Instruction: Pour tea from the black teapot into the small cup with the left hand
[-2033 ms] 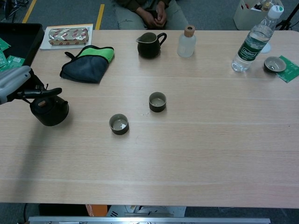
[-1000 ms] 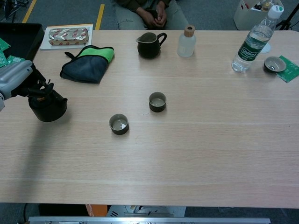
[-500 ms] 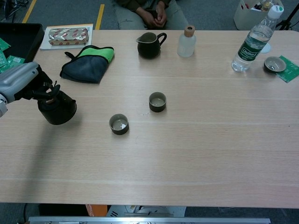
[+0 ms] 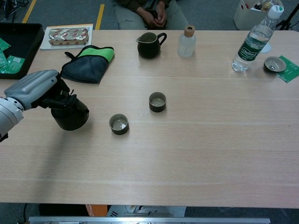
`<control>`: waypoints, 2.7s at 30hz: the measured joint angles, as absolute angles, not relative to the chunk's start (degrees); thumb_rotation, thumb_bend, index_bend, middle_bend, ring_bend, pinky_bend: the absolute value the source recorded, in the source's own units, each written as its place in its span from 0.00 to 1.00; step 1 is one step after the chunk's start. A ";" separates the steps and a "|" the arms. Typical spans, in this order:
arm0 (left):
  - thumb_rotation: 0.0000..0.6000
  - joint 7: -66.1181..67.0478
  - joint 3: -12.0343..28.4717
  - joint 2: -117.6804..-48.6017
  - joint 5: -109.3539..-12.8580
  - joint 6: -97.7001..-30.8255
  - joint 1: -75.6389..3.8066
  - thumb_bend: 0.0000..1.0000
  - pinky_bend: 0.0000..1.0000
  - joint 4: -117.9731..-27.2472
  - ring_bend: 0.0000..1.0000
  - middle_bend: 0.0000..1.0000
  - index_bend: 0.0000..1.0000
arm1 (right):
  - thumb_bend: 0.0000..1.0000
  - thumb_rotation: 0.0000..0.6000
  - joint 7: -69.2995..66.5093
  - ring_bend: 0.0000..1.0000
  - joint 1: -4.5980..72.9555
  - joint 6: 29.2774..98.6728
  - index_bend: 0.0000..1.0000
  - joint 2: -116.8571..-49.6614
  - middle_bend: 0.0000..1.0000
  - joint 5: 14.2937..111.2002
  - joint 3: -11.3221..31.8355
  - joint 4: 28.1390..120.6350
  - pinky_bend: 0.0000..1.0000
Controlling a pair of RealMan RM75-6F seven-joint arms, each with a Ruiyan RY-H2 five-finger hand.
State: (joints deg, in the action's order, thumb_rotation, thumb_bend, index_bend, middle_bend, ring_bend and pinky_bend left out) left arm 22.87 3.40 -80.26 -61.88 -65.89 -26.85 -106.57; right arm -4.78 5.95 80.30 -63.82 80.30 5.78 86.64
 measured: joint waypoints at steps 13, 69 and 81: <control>0.85 28.06 3.41 -84.40 -61.76 -66.46 -28.51 0.47 0.20 -106.06 0.92 1.00 0.96 | 0.11 1.00 -5.80 0.29 5.83 79.97 0.27 -64.09 0.36 80.06 5.76 85.68 0.32; 0.99 41.47 -0.29 -97.98 -75.94 -71.49 -31.55 0.47 0.20 -92.93 0.92 1.00 0.96 | 0.11 1.00 -7.71 0.29 4.87 80.20 0.27 -64.12 0.36 79.36 6.04 84.36 0.32; 0.99 43.38 -1.05 -99.87 -79.70 -72.26 -30.64 0.47 0.20 -89.35 0.92 1.00 0.96 | 0.11 1.00 -8.06 0.29 4.70 80.21 0.27 -64.20 0.36 79.29 6.08 84.00 0.32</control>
